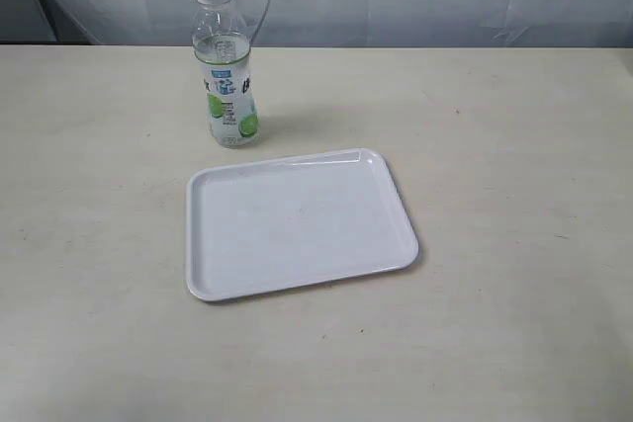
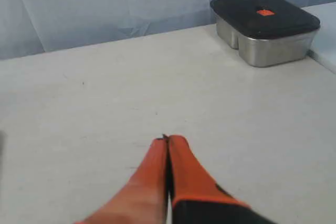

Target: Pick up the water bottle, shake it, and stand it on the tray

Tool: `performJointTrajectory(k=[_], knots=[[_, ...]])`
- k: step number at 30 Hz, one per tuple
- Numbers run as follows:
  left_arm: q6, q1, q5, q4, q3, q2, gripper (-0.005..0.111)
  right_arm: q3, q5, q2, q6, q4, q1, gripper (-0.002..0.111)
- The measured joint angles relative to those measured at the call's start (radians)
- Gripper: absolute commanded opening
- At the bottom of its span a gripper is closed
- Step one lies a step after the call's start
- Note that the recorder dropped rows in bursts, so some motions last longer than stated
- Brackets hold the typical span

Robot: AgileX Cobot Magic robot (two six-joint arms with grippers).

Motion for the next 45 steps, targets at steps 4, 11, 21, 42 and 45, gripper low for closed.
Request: performJointTrajectory(k=[4,11,21,42,45], knots=[[0.0,0.0,0.0,0.0,0.0,0.0,0.0,0.0,-0.206,0.0,0.106,0.436,0.0,-0.001],[0.0,0.0,0.0,0.0,0.0,0.0,0.0,0.0,-0.285,0.0,0.137,1.108,0.0,-0.001],[0.0,0.0,0.0,0.0,0.0,0.0,0.0,0.0,-0.211,0.0,0.138,1.056,0.0,-0.001],[0.0,0.0,0.0,0.0,0.0,0.0,0.0,-0.063,-0.169,0.002,-0.12,0.967,0.0,-0.001],[0.0,0.0,0.0,0.0,0.0,0.0,0.0,-0.175,-0.256,0.045,-0.305,0.967,0.0,-0.001]])
